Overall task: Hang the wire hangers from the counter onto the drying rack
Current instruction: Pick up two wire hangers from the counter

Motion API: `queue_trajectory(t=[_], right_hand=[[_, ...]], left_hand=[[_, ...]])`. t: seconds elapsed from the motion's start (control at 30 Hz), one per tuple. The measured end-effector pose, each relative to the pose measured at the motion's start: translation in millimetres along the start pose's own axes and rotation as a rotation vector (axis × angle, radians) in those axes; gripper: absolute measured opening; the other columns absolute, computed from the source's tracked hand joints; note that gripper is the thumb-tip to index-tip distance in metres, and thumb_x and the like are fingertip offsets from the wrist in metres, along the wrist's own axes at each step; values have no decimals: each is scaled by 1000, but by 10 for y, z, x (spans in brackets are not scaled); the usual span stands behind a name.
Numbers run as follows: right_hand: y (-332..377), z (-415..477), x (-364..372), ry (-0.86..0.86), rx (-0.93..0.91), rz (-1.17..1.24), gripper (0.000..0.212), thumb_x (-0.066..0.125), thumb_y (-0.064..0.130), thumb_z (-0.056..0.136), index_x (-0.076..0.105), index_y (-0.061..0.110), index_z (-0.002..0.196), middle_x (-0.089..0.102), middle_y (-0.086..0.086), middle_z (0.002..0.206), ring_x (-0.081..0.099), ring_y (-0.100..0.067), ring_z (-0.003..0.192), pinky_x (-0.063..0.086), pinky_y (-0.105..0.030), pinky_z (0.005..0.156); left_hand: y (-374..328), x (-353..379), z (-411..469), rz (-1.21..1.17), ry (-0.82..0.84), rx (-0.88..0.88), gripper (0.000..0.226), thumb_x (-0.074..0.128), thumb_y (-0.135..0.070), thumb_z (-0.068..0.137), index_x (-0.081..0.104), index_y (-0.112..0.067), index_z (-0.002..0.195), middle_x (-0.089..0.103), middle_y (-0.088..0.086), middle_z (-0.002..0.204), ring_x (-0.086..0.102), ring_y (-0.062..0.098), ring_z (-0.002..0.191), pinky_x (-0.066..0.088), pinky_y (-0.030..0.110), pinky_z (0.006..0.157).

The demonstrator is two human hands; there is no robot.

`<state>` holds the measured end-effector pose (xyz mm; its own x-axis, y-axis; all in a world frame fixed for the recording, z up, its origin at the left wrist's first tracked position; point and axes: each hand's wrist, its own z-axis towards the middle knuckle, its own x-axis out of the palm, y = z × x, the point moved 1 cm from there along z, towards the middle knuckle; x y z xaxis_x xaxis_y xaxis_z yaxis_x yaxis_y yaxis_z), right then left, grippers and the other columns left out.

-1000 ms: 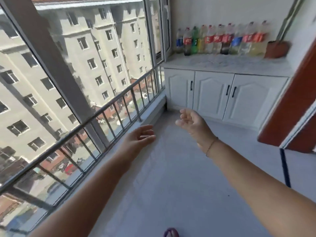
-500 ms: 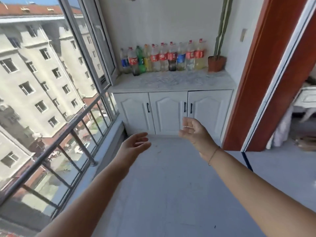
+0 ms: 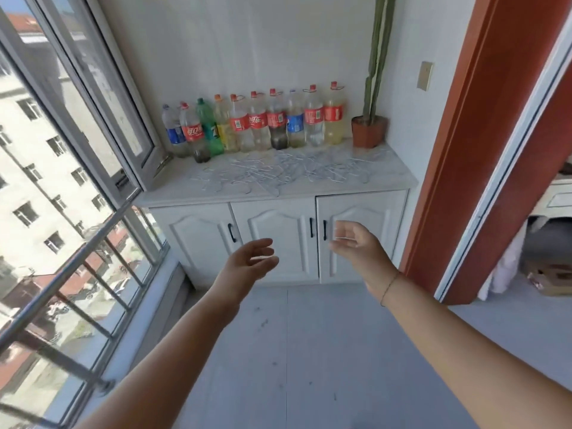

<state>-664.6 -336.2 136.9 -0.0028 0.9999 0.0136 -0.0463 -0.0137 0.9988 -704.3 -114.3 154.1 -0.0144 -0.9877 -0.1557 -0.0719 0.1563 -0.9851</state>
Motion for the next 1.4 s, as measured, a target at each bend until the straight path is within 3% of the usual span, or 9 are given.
queue_trajectory(t=[0.2, 0.37, 0.5, 0.7, 0.87, 1.03, 1.17, 1.27, 1.4], right_hand=[[49, 1380, -222, 16, 8, -26, 26, 65, 7, 81, 57, 20, 103, 57, 4, 102, 55, -13, 105, 43, -13, 74], [18, 2332, -309, -1, 13, -32, 26, 65, 6, 82, 57, 17, 104, 57, 3, 99, 55, -10, 100, 42, -15, 81], [-163, 3062, -307, -12, 44, -47, 28, 65, 7, 82, 57, 16, 107, 57, -2, 104, 56, -13, 100, 40, -20, 86], [-387, 4192, -328, -64, 67, -62, 28, 64, 5, 81, 58, 14, 107, 59, -2, 102, 56, -14, 98, 43, -14, 77], [-581, 5015, -418, -143, 142, -82, 25, 64, 3, 79, 59, 14, 100, 60, -5, 103, 57, -17, 99, 44, -26, 89], [-873, 5629, -592, -190, 238, -110, 28, 62, 3, 81, 60, 11, 108, 60, -7, 104, 56, -16, 96, 44, -16, 73], [-1136, 6148, -773, -195, 303, -159, 24, 61, 1, 80, 60, 13, 101, 63, -11, 108, 58, -22, 104, 45, -32, 97], [-1314, 6543, -889, -153, 352, -192, 20, 60, 0, 81, 60, 14, 96, 62, -9, 103, 57, -19, 98, 43, -28, 93], [-1573, 7048, -1068, -63, 397, -274, 19, 60, 1, 81, 62, 11, 98, 62, -7, 99, 58, -19, 97, 43, -26, 88]], left_hand=[[-52, 172, 1276, -23, 10, -42, 40, 72, -22, 72, 60, -29, 110, 64, -3, 108, 62, 6, 91, 46, 23, 79], [-120, 265, 2201, -44, 5, -48, 49, 67, -28, 65, 60, -24, 113, 64, -3, 106, 62, 7, 91, 45, 21, 77], [-76, 252, 2960, -42, 18, -49, 51, 68, -28, 66, 60, -24, 117, 64, -4, 107, 62, 8, 92, 45, 21, 77], [-25, 179, 4201, -60, 32, -61, 50, 68, -28, 66, 60, -22, 116, 64, -1, 106, 61, 10, 92, 47, 23, 79], [-20, 189, 5205, -58, 73, -102, 43, 70, -26, 69, 61, -25, 110, 63, -2, 103, 58, 14, 91, 45, 27, 79], [229, 302, 6037, -46, 79, -176, 30, 65, -9, 85, 60, -18, 114, 63, 0, 100, 58, 16, 92, 45, 28, 79], [430, 464, 6635, -65, 55, -253, 30, 63, -10, 87, 59, -16, 116, 66, 1, 102, 59, 16, 93, 47, 27, 79], [586, 607, 7044, -89, 24, -314, 31, 64, -10, 87, 58, -15, 117, 67, 3, 106, 60, 15, 93, 47, 24, 76], [808, 794, 7574, -85, -42, -384, 35, 65, -13, 86, 57, -12, 120, 66, 6, 112, 60, 18, 99, 46, 27, 84]])
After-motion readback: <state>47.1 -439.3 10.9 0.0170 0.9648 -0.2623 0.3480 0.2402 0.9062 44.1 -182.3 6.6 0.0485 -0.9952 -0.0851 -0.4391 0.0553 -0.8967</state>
